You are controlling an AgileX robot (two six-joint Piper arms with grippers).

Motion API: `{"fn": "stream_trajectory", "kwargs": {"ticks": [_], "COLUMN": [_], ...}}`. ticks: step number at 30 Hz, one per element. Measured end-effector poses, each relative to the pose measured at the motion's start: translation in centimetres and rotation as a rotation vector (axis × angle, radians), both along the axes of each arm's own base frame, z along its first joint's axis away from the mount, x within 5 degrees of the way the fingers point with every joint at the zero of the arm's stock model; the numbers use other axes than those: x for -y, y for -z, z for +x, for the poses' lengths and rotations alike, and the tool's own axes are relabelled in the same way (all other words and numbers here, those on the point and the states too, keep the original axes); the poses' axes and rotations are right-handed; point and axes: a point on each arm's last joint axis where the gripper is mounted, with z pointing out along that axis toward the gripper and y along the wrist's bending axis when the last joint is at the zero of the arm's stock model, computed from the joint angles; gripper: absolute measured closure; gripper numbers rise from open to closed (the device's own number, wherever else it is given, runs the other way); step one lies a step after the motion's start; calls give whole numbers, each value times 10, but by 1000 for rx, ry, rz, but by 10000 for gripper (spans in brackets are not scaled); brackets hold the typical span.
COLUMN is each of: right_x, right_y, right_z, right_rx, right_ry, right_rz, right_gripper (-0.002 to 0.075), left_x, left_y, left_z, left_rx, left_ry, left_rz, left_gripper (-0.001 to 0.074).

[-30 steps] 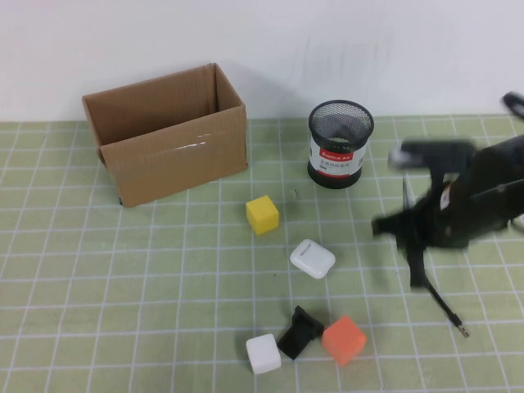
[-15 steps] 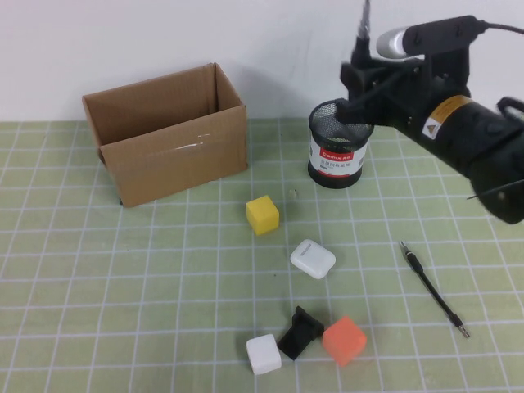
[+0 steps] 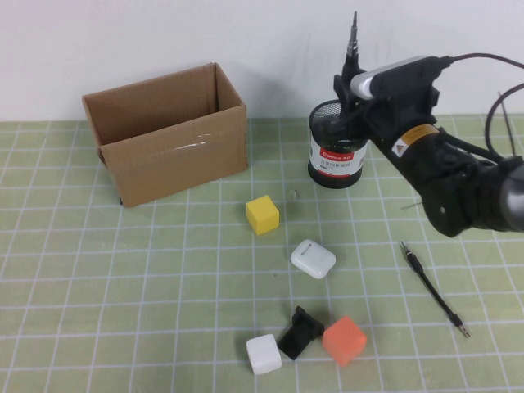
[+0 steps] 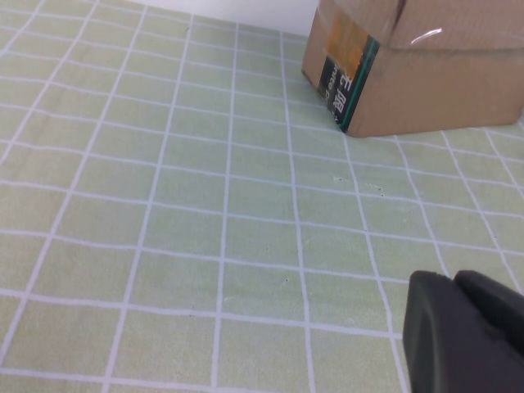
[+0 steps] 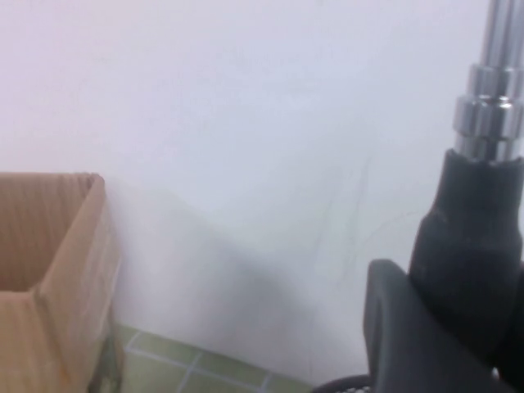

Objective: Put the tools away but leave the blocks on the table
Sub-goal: Place the picked object into the round holder

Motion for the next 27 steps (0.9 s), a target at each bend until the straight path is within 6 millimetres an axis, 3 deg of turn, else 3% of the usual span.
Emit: {"fn": "stream_trajectory", "kwargs": {"ticks": [5, 13, 27], "right_x": [-4, -4, -1], "right_y": [4, 12, -21], "right_z": [12, 12, 5], "right_rx": [0, -100, -54], "right_ry": [-1, -4, 3], "right_rz": [-10, -90, -113], "right_gripper": [549, 533, 532], "left_x": [0, 0, 0], "left_y": [0, 0, 0], "left_z": [0, 0, 0], "left_rx": [0, 0, 0], "left_ry": [0, 0, 0], "left_rz": [0, 0, 0], "left_gripper": [739, 739, 739]}}
